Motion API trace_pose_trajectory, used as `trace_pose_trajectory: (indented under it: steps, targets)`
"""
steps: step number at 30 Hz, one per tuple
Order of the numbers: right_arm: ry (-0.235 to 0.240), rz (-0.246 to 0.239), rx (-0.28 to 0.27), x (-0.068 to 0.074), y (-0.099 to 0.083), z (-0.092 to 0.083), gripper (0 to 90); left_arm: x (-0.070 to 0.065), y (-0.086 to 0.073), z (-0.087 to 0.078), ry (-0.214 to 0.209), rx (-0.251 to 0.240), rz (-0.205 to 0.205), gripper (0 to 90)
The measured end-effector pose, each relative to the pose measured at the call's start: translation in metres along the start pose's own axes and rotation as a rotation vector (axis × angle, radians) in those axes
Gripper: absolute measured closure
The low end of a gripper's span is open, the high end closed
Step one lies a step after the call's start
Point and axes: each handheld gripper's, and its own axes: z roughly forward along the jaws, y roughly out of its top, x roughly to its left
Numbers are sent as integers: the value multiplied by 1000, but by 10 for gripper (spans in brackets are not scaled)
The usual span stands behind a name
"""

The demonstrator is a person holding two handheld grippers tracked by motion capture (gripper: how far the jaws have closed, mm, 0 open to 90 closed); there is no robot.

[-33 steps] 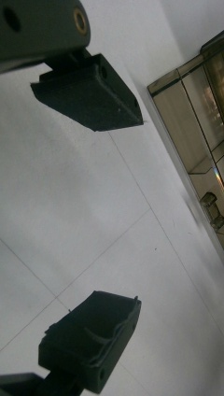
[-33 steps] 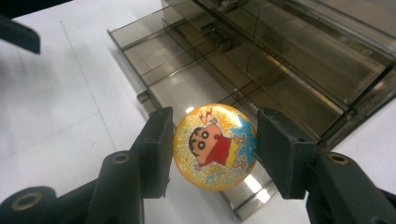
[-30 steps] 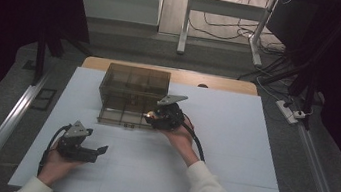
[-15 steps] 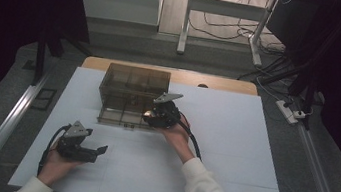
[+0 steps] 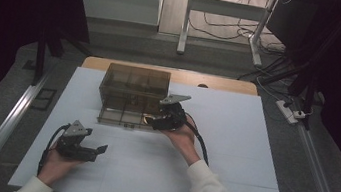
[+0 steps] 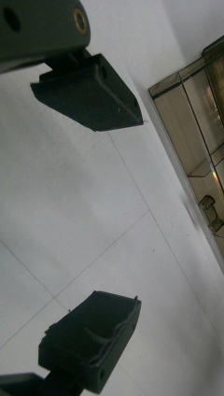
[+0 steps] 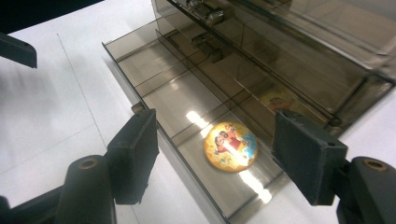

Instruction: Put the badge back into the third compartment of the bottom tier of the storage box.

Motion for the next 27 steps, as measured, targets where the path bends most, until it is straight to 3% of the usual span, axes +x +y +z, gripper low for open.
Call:
trace_pose_trajectory:
  steps: [4, 14, 20, 27]
  targets:
    - [-1, 5, -19, -3, -6, -11, 295, 0, 1, 1, -3, 3, -7, 122]
    - [-55, 18, -45, -14, -29, -49, 271, 0, 0, -1, -2, -3, -8, 122]
    - [-102, 38, -72, -20, -49, -76, 275, -1, 1, -1, 0, -11, -3, 122]
    - [-136, 52, -60, -23, -75, -105, 269, -2, 1, -2, -3, -14, -1, 122]
